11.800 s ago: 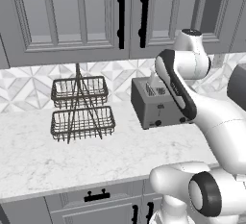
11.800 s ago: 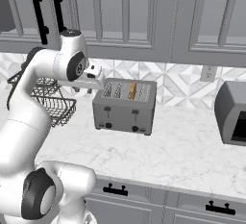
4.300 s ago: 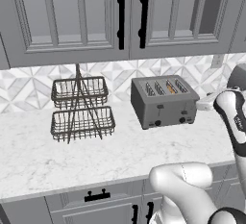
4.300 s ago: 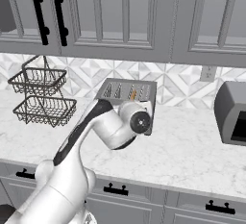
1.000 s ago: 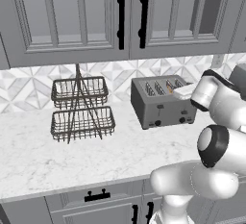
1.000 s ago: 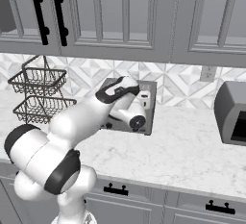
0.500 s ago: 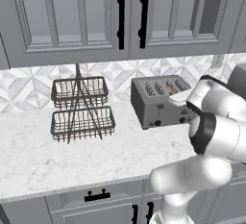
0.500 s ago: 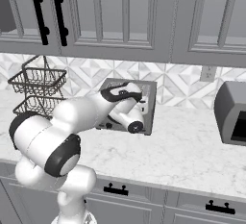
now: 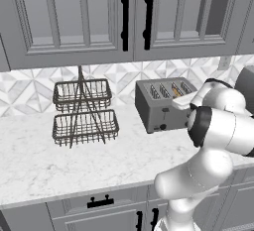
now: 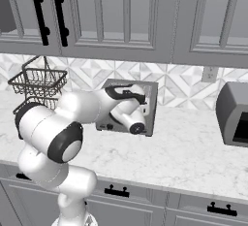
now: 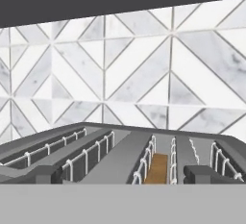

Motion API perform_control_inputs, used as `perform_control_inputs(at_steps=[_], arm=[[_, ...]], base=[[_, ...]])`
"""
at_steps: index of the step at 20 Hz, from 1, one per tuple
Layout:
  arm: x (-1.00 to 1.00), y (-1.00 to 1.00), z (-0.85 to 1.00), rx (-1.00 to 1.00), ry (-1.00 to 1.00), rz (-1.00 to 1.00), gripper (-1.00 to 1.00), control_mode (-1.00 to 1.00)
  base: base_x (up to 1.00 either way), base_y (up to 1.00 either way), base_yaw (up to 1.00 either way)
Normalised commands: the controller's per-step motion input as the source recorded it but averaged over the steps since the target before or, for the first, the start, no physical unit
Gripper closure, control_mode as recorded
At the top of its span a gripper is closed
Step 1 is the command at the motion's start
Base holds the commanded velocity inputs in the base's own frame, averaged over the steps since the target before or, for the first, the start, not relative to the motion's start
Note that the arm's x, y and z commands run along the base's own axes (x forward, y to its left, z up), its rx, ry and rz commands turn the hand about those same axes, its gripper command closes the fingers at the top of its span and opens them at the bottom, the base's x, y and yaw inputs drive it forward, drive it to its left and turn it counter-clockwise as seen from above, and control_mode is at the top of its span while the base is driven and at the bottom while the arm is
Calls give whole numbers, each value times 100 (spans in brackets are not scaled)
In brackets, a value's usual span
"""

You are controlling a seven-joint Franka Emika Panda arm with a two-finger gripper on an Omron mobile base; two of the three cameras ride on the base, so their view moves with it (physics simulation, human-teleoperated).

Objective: Start the toaster. Once the lever pops up, take the bread to the plate on the dining counter.

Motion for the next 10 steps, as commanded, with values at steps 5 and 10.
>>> perform_control_inputs(at_steps=[5,10], arm=[[14,-10,0,0,0,0,-100,-100],[5,-8,0,0,0,0,-100,-100]], base=[[0,0,0],[0,0,0]])
